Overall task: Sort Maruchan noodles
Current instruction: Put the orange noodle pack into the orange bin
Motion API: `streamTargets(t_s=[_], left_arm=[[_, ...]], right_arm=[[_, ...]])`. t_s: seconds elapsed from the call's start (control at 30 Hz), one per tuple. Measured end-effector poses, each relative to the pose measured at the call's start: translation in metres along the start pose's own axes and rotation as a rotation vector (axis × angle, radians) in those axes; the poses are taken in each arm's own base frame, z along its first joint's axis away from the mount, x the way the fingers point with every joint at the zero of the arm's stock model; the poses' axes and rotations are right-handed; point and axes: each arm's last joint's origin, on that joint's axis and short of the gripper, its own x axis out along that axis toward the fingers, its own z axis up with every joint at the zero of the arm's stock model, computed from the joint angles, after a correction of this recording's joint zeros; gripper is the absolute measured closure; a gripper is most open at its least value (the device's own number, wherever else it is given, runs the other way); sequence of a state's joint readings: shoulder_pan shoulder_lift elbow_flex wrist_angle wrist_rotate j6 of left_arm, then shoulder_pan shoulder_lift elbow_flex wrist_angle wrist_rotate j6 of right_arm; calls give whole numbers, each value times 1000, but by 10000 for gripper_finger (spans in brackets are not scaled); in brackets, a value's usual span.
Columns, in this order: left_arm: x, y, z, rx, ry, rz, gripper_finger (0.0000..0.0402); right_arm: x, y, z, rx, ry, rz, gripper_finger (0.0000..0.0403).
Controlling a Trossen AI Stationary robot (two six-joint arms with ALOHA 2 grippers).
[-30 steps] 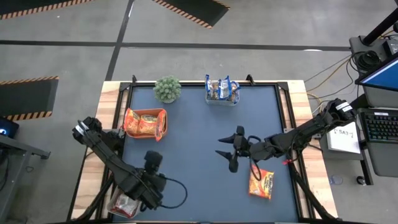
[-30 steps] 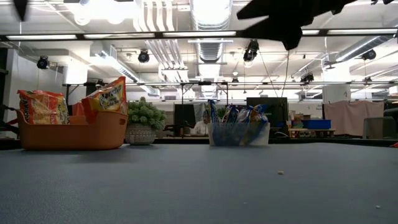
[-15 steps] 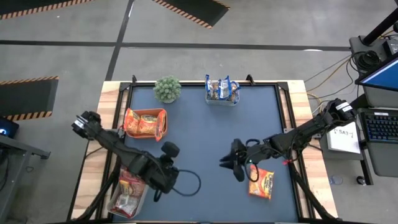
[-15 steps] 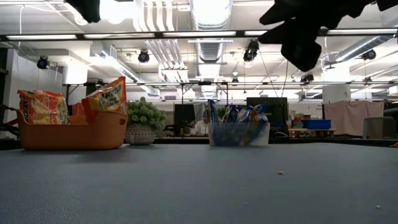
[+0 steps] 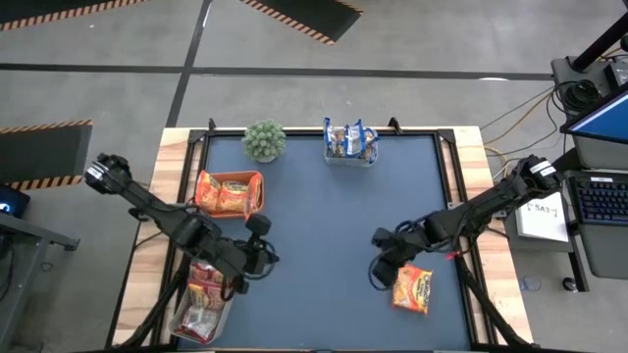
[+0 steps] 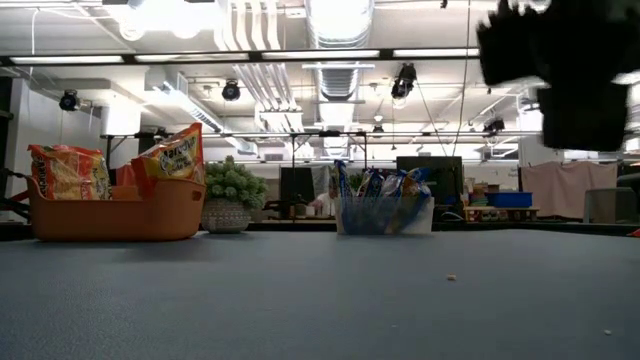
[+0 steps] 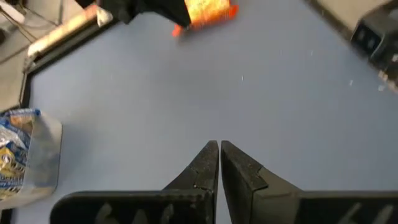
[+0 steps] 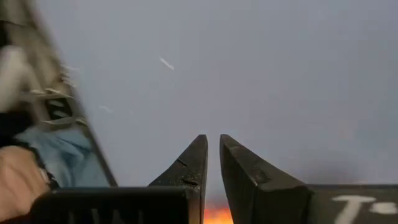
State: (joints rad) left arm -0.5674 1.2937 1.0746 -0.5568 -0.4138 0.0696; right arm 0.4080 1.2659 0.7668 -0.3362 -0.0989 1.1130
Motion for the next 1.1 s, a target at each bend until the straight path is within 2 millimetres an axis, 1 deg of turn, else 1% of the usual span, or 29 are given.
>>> streamTargets(t_s=[0.13,0.27,0.37,0.5,0.57,0.67,0.73,0.83,0.9,1.0,1.1], left_arm=[[-4,2,-1,-27,-43,31,401],[-4,5,-1,-71,-41,117,401],[-2,5,-1,-88,-31,172,401],[1,4,-2,-88,-22,175,401],[2,4,-2,-87,-19,175,401],[2,4,-2,-87,-17,176,401],[3,4,-2,-87,-16,179,402],[3,4,-2,-89,-18,181,402],[3,4,-2,-93,-20,180,402],[3,4,-2,-95,-22,180,402],[3,4,0,-105,-36,181,402]], right_arm=[[-10,-7,-8,153,158,-162,370],[-21,-11,-19,268,266,-332,370],[-23,-13,-33,348,362,-385,370],[-16,-6,-55,414,529,-400,370],[-10,-3,-66,418,606,-416,370],[4,0,-78,386,662,-434,370],[15,-1,-81,369,669,-448,369],[32,-5,-80,299,652,-463,369],[41,-2,-72,246,594,-440,369],[49,10,-49,155,449,-376,369],[45,25,-19,4,231,-357,369]])
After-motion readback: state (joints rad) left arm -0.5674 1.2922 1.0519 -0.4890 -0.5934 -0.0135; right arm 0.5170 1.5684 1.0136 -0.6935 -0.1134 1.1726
